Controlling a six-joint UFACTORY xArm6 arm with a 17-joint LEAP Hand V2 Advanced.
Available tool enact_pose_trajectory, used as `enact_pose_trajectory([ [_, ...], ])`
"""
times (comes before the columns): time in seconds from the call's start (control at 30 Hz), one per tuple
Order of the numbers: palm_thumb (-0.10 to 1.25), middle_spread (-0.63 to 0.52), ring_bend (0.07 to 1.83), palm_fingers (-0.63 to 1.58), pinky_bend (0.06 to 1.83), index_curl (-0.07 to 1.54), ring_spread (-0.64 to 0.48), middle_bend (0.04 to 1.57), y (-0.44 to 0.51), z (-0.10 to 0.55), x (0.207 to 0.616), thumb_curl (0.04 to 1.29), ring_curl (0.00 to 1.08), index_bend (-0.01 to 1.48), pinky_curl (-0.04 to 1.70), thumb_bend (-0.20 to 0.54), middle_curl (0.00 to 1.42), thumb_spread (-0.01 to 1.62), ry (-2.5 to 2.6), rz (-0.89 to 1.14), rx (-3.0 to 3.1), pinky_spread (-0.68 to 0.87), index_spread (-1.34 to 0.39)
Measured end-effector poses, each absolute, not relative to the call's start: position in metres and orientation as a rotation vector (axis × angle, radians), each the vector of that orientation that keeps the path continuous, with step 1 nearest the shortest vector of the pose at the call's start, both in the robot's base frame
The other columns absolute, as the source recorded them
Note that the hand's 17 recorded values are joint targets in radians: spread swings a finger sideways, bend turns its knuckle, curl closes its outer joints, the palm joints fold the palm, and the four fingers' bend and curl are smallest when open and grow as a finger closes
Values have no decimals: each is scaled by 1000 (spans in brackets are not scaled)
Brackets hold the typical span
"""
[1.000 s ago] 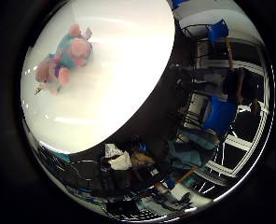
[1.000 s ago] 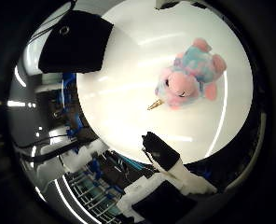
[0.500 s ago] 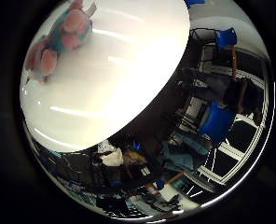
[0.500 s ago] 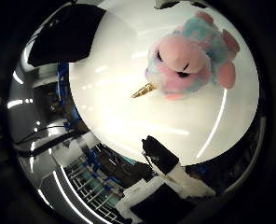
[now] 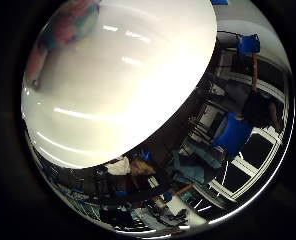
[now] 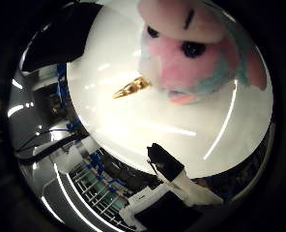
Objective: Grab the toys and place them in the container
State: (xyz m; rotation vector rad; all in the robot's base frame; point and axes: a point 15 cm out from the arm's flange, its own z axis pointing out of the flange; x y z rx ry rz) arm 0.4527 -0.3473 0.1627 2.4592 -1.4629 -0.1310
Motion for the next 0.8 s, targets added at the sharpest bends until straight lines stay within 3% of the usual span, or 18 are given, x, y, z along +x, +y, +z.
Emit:
enact_pose_trajectory([
  [0.27,609,-47,233,182,350,287,175,225,-348,159,452,317,266,162,300,-19,318,1036,-1471,-138,2451,421,-406],
  [0.53,685,-142,413,442,342,285,-6,294,-347,156,450,332,297,171,285,-21,350,1019,-1470,-146,2449,303,-394],
  [0.7,738,-230,611,714,353,300,-209,449,-347,156,450,343,342,176,253,-17,414,1013,-1468,-147,2453,7,-377],
  [0.8,768,-301,771,1097,549,335,-319,577,-347,159,450,352,404,196,277,-18,492,1016,-1468,-150,2451,-380,-385],
])
